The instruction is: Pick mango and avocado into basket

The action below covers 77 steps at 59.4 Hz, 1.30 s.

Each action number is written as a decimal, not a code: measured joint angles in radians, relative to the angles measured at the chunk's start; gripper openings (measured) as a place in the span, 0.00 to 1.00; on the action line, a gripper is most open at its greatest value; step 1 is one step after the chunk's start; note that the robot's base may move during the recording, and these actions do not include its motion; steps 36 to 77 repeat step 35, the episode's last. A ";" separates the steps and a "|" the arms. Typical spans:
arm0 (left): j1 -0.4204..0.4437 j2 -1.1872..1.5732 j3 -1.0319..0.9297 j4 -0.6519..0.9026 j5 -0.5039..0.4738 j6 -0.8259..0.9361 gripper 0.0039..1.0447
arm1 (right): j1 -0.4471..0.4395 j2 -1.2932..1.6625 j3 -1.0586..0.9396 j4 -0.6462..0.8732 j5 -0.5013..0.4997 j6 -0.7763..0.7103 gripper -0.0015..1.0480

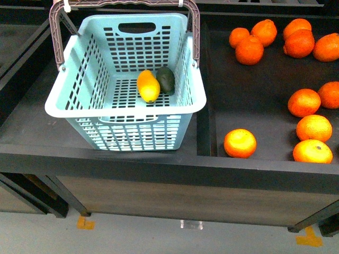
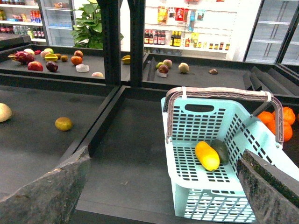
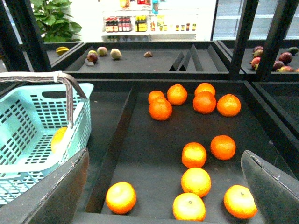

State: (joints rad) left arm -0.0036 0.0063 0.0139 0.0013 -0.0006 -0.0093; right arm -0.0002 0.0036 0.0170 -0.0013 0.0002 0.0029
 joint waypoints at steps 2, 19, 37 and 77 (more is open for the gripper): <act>0.000 0.000 0.000 0.000 0.000 0.000 0.92 | 0.000 0.000 0.000 0.000 0.000 0.000 0.92; 0.000 0.000 0.000 0.000 0.000 0.000 0.92 | 0.000 0.000 0.000 0.000 0.000 0.000 0.92; 0.000 0.000 0.000 0.000 0.000 0.000 0.92 | 0.000 0.000 0.000 0.000 0.000 0.000 0.92; 0.000 0.000 0.000 0.000 0.000 0.000 0.92 | 0.000 0.000 0.000 0.000 0.000 0.000 0.92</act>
